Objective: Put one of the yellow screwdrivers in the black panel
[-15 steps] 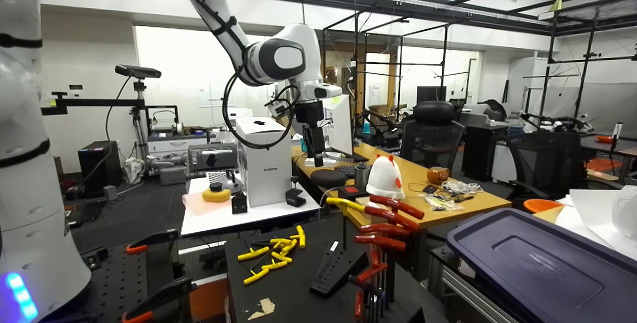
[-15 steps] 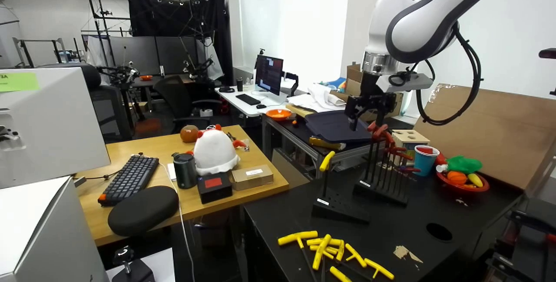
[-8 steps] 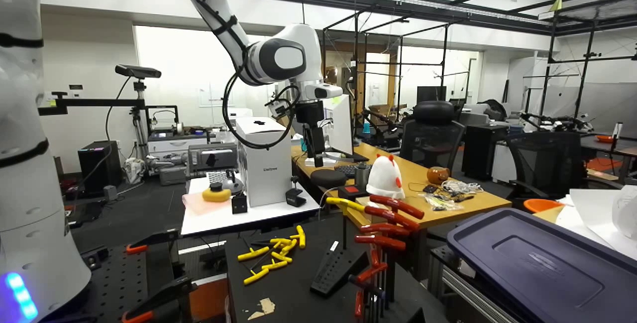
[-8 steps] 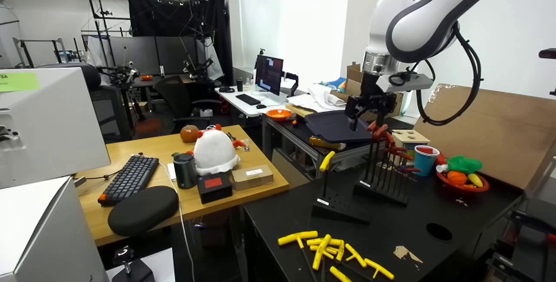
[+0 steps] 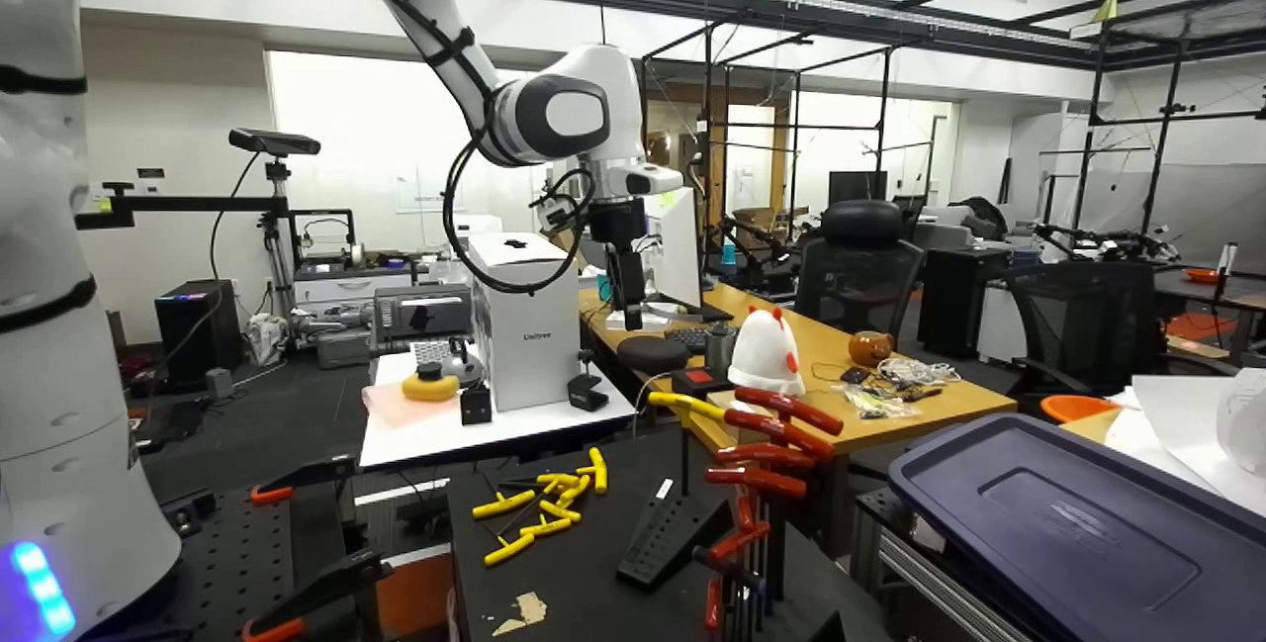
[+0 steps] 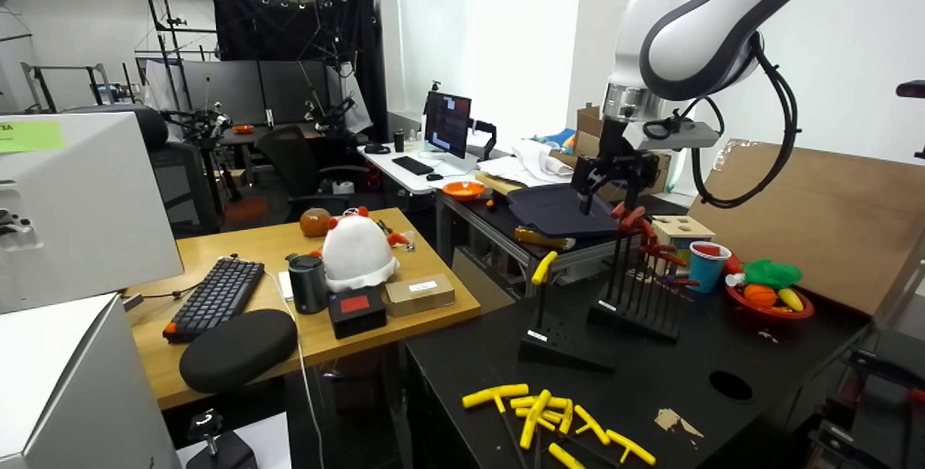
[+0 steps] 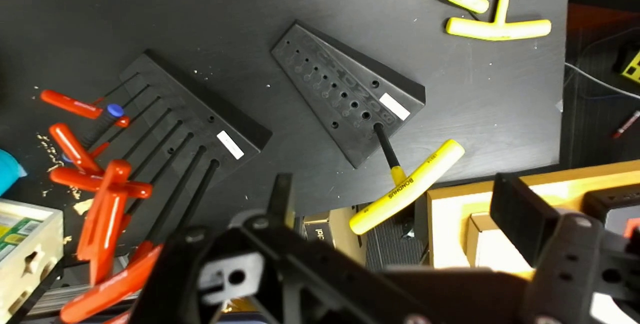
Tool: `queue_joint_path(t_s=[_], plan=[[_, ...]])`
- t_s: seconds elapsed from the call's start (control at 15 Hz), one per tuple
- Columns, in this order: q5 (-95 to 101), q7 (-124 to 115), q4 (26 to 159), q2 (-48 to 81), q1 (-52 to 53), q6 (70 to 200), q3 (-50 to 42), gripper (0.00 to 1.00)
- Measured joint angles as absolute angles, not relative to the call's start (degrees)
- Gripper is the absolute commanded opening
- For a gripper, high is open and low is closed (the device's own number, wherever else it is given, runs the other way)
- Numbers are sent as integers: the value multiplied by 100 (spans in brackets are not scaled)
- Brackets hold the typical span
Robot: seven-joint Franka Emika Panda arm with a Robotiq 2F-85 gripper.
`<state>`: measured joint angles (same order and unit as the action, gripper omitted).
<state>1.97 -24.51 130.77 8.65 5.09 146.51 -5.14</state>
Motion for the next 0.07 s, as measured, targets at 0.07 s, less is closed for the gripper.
queue_joint_path(t_s=[0.07], plan=[[196,-2452,13077,865,508,14651,-513,100]])
